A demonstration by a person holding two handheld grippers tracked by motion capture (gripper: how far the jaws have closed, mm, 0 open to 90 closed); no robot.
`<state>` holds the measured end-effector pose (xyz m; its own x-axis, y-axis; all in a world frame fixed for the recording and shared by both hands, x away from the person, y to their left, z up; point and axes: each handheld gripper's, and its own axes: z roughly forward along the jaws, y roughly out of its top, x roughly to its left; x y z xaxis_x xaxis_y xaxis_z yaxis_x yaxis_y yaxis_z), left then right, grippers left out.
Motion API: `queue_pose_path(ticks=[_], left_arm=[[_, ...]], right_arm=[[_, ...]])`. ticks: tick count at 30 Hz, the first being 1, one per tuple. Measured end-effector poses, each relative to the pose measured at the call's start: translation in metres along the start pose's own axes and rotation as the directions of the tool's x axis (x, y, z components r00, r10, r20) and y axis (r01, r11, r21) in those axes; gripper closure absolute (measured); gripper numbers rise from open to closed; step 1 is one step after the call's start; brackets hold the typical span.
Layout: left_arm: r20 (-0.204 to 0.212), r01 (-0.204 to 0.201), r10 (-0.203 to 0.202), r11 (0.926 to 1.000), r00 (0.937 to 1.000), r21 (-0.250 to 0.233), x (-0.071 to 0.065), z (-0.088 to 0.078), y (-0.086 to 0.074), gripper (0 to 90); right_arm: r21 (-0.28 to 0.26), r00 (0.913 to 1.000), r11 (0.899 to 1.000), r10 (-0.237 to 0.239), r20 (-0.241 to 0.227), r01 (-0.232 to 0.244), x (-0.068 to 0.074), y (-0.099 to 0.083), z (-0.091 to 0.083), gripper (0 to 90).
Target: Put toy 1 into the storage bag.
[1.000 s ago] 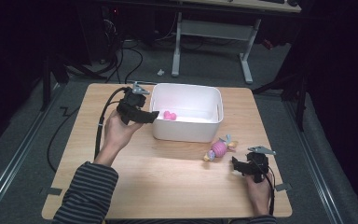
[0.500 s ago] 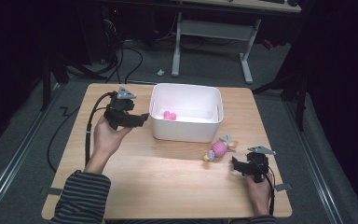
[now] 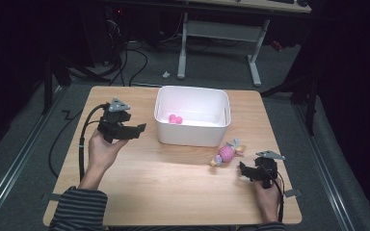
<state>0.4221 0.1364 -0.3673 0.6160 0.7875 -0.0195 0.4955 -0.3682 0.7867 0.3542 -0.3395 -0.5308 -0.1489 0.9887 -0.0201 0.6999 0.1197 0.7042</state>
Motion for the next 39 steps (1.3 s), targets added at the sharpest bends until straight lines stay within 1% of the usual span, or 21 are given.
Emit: queue_pose_path(ticks=[2, 4, 5, 9, 11, 13, 14, 15, 16, 17, 21, 23, 27, 28, 29, 34, 36, 38, 39], left_arm=[[0.001, 0.006, -0.006, 1.0, 1.0, 0.004, 0.001, -0.001, -0.004, 33.7], [0.0, 0.015, -0.015, 0.9999, 0.9999, -0.004, 0.002, -0.002, -0.007, 33.7], [0.002, 0.023, -0.023, 0.9997, 0.9997, -0.009, 0.003, -0.004, -0.012, 33.7], [0.0, 0.029, -0.029, 0.9996, 0.9996, -0.003, 0.004, -0.004, -0.019, 33.7], [0.003, 0.04, -0.04, 0.9992, 0.9992, -0.002, 0.005, -0.004, -0.024, 33.7], [0.007, 0.055, -0.055, 0.9985, 0.9984, 0.0, 0.006, -0.003, -0.029, 33.7], [0.008, 0.066, -0.066, 0.9978, 0.9978, -0.004, 0.007, -0.003, -0.035, 33.7], [0.008, 0.066, -0.066, 0.9978, 0.9978, -0.004, 0.007, -0.003, -0.035, 33.7], [0.014, 0.078, -0.078, 0.9969, 0.9968, -0.003, 0.007, -0.002, -0.041, 33.7], [0.014, 0.078, -0.078, 0.9969, 0.9968, -0.003, 0.007, -0.002, -0.041, 33.7], [0.015, 0.096, -0.096, 0.9954, 0.9953, 0.0, 0.009, 0.0, -0.051, 33.7], [0.018, 0.116, -0.116, 0.9933, 0.9931, -0.003, 0.011, 0.0, -0.057, 33.7], [0.016, 0.125, -0.125, 0.9921, 0.9921, -0.009, 0.011, 0.0, -0.063, 33.7], [0.014, 0.128, -0.128, 0.9918, 0.9917, -0.006, 0.011, 0.001, -0.067, 33.8], [0.014, 0.128, -0.128, 0.9918, 0.9917, -0.006, 0.011, 0.001, -0.067, 33.8], [0.013, 0.148, -0.148, 0.9889, 0.9888, 0.005, 0.012, 0.008, -0.078, 33.8], [0.005, 0.148, -0.148, 0.989, 0.989, 0.009, 0.011, 0.011, -0.082, 33.8], [0.012, 0.155, -0.155, 0.9878, 0.9878, 0.016, 0.009, 0.016, -0.089, 33.8], [0.012, 0.155, -0.155, 0.9878, 0.9878, 0.016, 0.009, 0.016, -0.089, 33.8]], right_arm=[[0.0, 1.0, 1.0, 0.0, 0.0, 0.0, 0.0, 0.0, 0.0, 15.0], [0.0, 1.0, 1.0, 0.001, 0.0, -0.001, 0.0, 0.0, 0.0, 15.0], [0.0, 1.0, 1.0, 0.0, 0.0, 0.0, 0.0, 0.0, 0.0, 15.0], [0.0, 1.0, 1.0, 0.0, 0.0, 0.0, 0.0, 0.0, 0.0, 15.0], [0.0, 1.0, 1.0, 0.0, 0.0, 0.0, 0.0, 0.0, 0.0, 15.0], [0.0, 1.0, 1.0, 0.001, 0.0, -0.001, 0.0, 0.0, 0.0, 15.0], [0.0, 1.0, 1.0, 0.0, 0.0, 0.0, 0.0, 0.0, 0.0, 15.0], [0.0, 1.0, 1.0, 0.0, 0.0, 0.0, 0.0, 0.0, 0.0, 15.0], [0.0, 1.0, 1.0, 0.0, 0.0, 0.0, 0.0, 0.0, 0.0, 15.0], [0.0, 1.0, 1.0, 0.0, 0.0, 0.0, 0.0, 0.0, 0.0, 15.0], [0.0, 1.0, 1.0, 0.0, 0.0, 0.0, 0.0, 0.0, 0.0, 15.0], [0.0, 1.0, 1.0, 0.0, 0.0, 0.0, 0.0, 0.0, 0.0, 15.0], [0.0, 1.0, 1.0, 0.0, 0.0, 0.0, 0.0, 0.0, 0.0, 15.1], [0.0, 1.0, 1.0, 0.0, 0.0, 0.0, 0.0, 0.0, 0.0, 15.0], [0.0, 1.0, 1.0, 0.0, 0.0, 0.0, 0.0, 0.0, 0.0, 15.0], [0.0, 1.0, 1.0, -0.001, 0.0, 0.001, 0.0, 0.0, 0.0, 15.0], [0.0, 1.0, 1.0, 0.001, 0.0, -0.001, 0.0, 0.0, 0.0, 15.0], [0.0, 1.0, 1.0, -0.001, 0.0, 0.001, 0.0, 0.0, 0.0, 15.0], [0.0, 1.0, 1.0, -0.001, 0.0, 0.001, 0.0, 0.0, 0.0, 15.0]])
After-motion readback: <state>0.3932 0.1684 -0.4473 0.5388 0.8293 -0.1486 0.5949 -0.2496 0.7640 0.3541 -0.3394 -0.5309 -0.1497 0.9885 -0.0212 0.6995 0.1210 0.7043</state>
